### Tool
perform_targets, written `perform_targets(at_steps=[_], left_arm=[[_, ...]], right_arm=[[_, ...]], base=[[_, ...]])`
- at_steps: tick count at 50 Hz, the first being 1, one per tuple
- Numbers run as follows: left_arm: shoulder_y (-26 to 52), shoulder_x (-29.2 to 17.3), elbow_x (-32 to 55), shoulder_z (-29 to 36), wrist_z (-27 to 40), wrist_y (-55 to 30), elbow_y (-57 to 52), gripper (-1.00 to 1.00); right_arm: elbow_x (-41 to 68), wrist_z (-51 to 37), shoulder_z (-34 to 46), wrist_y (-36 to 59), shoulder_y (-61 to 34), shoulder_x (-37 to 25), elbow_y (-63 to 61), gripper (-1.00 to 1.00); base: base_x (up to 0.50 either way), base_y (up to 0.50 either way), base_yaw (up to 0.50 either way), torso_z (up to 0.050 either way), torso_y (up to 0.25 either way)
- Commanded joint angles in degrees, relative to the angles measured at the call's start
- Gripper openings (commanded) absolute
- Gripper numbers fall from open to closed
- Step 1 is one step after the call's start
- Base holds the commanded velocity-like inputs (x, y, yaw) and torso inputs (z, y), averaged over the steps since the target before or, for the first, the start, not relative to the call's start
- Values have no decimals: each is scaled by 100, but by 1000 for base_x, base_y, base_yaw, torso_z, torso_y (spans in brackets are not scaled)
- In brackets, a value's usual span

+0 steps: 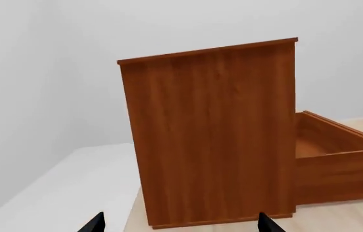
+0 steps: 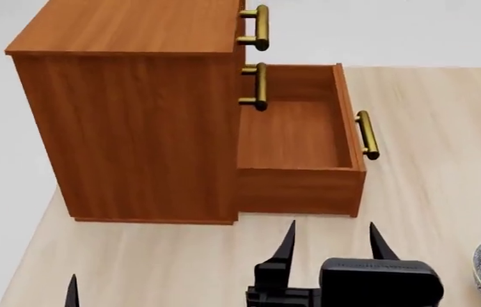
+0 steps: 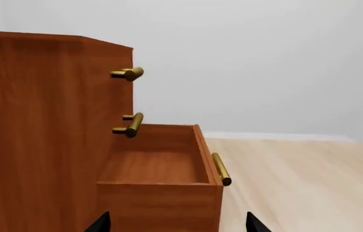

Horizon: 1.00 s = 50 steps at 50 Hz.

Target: Put the bowl in the bottom drawer of the cabinet.

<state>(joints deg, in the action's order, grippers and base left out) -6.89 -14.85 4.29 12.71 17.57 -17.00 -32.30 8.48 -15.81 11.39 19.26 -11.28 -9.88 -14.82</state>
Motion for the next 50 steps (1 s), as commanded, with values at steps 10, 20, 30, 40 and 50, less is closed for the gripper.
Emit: perform_targets(at_steps=[10, 20, 30, 40, 50], left_arm=[[21, -52, 54, 23, 85, 47, 61, 100], [12, -85, 103, 1, 128, 63, 51, 100], [-130, -160, 81, -5, 199, 78, -73, 100], [-264, -216, -58, 17, 329, 159, -170, 100], [-260, -247, -58, 48, 357, 127, -193, 100]], right_arm=[[140, -52, 19, 21, -16, -26, 27, 100], [-59, -169, 166, 46, -47, -87, 73, 100], [-56, -191, 226, 1, -44, -106, 65, 100], [51, -182, 212, 38, -53, -134, 6, 100], [80, -183, 266, 81, -93, -155, 22, 100]], base=[[444, -355, 0, 0, 2], [496, -98, 0, 0, 0], [-6, 0, 0, 0, 0], [466, 0, 0, 0, 1], [500, 0, 0, 0, 1]])
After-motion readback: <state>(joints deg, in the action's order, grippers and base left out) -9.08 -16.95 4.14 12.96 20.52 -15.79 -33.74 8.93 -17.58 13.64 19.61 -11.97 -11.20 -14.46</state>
